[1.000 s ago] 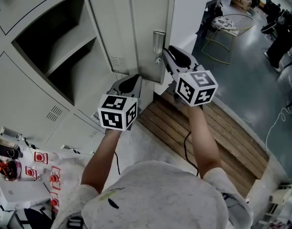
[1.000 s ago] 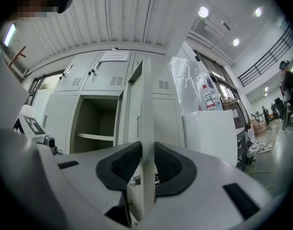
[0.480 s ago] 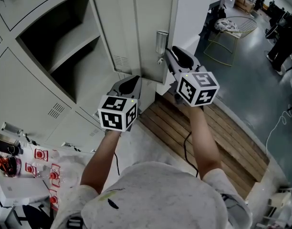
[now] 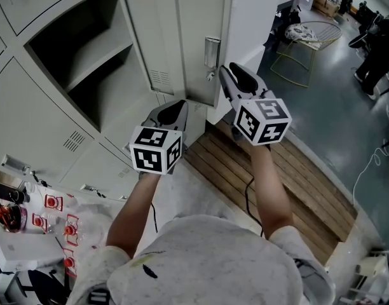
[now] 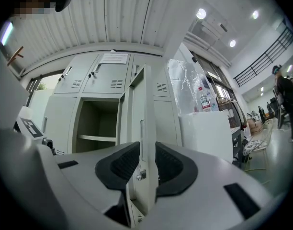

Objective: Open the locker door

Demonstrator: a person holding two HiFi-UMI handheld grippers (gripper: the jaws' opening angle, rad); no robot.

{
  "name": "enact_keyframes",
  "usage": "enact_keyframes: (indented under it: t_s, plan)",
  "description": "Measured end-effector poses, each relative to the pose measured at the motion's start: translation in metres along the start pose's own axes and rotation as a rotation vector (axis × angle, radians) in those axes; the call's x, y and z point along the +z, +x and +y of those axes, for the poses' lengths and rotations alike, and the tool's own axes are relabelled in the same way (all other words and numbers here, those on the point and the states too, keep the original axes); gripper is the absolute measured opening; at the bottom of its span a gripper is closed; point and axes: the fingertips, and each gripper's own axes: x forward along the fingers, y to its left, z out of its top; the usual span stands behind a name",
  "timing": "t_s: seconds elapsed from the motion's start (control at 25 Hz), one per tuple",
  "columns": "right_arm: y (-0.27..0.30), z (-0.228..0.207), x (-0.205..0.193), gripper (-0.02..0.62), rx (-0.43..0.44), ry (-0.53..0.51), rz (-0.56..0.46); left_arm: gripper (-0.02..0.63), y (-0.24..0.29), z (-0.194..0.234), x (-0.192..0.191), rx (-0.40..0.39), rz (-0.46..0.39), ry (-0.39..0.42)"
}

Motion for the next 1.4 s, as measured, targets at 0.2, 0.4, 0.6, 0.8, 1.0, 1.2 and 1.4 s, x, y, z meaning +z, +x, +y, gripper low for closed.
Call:
enact_keyframes:
  t_s: [0.2, 0.4, 0.6, 0.8, 1.0, 1.2, 1.4]
  plan:
    - [-0.01, 0.013, -0.003, 0.089, 0.021, 0.004, 0.002, 0.006, -0.01, -0.004, -0.001, 0.014, -0.001, -0.002]
    - [-0.016, 0.034, -0.003, 0.071, 0.064, -0.001, 0.004, 0.006, -0.024, 0.0, -0.003, 0.051, -0.007, -0.008]
    - [-0.019, 0.06, -0.007, 0.059, 0.113, -0.003, 0.006, 0.006, -0.04, 0.007, -0.004, 0.099, -0.023, -0.01]
    - [-0.019, 0.085, -0.015, 0.046, 0.168, -0.001, 0.027, 0.006, -0.057, 0.018, -0.006, 0.156, -0.032, -0.019]
    - [-0.019, 0.108, -0.026, 0.035, 0.214, 0.01, 0.051, 0.007, -0.077, 0.031, -0.005, 0.229, -0.061, -0.028]
    - [-0.021, 0.126, -0.033, 0.02, 0.251, 0.019, 0.064, 0.007, -0.094, 0.042, -0.005, 0.289, -0.082, -0.04]
    - [-0.021, 0.141, -0.042, 0.005, 0.285, 0.021, 0.084, 0.006, -0.105, 0.048, -0.008, 0.318, -0.082, -0.047]
